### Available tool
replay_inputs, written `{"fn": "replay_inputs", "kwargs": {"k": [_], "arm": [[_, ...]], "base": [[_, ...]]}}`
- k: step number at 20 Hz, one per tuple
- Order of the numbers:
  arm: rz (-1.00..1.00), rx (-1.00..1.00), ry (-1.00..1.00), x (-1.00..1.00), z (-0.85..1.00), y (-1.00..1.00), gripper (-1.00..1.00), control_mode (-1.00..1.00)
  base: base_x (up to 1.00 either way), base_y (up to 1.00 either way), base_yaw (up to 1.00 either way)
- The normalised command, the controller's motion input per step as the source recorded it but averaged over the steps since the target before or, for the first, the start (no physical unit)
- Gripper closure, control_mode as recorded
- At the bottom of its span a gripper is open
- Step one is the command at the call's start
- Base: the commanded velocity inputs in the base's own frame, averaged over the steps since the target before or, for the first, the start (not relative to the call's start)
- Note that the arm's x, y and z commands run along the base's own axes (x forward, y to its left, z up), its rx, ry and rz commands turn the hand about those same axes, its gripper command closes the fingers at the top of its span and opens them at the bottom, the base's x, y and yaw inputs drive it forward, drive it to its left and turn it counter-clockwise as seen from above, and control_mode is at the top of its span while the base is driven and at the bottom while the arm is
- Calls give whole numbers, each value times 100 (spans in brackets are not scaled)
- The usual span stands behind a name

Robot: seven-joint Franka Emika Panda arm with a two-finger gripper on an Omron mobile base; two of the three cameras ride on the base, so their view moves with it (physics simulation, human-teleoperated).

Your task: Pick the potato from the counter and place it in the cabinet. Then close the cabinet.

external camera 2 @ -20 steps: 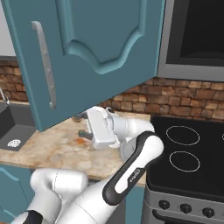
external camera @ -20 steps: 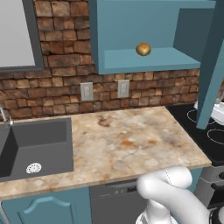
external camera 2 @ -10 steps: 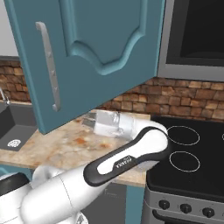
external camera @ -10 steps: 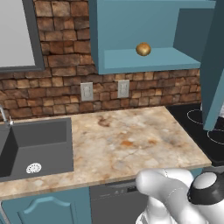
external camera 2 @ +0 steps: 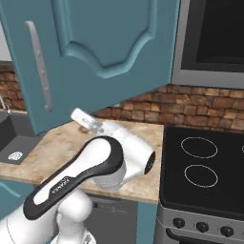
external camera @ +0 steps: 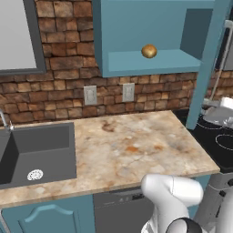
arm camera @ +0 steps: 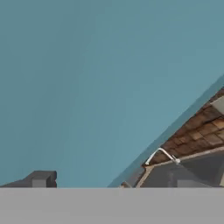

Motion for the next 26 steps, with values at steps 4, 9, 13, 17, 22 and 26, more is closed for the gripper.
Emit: {"fn": "replay_inputs", "kwargs": {"k": [4,9,13,17,22,26], "arm": [[-45,-5,23,100,0,57,-100,-100],[-42,-6,20,100,0,54,-100,-100],[-38,-5,19,100,0,36,-100,-100],[-33,-3,23,100,0,15,-100,-100],[-29,0,25,100,0,1,-100,-100],[-24,0,29,100,0,0,-100,-100]], "base": [[0,0,0],[0,0,0],[0,0,0],[0,0,0],[0,0,0],[0,0,0]]}}
